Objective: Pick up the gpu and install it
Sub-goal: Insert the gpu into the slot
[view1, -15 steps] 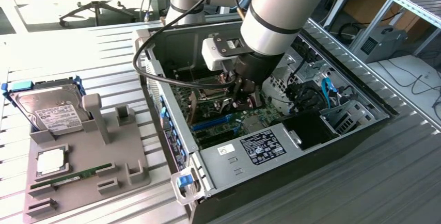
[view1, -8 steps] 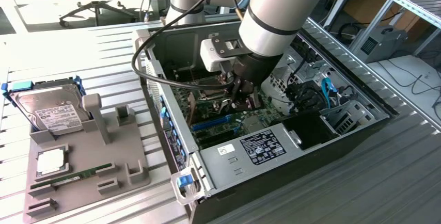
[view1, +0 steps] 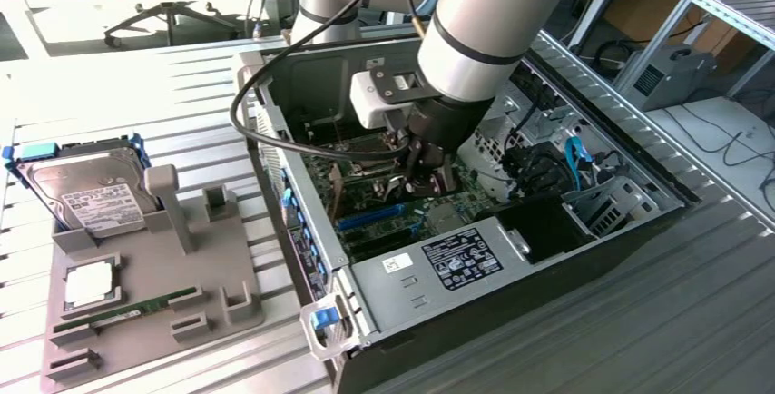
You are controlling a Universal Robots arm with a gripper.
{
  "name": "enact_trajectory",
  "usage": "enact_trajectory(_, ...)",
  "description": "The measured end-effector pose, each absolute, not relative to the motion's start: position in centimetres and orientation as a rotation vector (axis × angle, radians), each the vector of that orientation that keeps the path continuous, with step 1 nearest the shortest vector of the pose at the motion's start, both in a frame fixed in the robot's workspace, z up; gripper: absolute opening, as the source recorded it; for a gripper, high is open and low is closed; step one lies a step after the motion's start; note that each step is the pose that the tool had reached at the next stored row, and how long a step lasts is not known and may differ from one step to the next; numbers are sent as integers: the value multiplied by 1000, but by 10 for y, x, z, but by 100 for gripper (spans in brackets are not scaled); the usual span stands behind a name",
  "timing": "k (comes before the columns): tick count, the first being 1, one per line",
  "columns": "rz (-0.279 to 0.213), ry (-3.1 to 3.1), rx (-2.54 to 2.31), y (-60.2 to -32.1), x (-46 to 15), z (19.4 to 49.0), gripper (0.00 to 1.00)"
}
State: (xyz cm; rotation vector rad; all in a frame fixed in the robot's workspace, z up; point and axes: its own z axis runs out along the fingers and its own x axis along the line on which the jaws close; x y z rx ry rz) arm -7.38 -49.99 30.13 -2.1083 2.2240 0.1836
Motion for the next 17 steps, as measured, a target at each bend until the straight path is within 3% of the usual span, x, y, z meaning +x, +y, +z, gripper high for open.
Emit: enact_trajectory(17, 168, 2232, -2116, -496, -74, 298, 27)
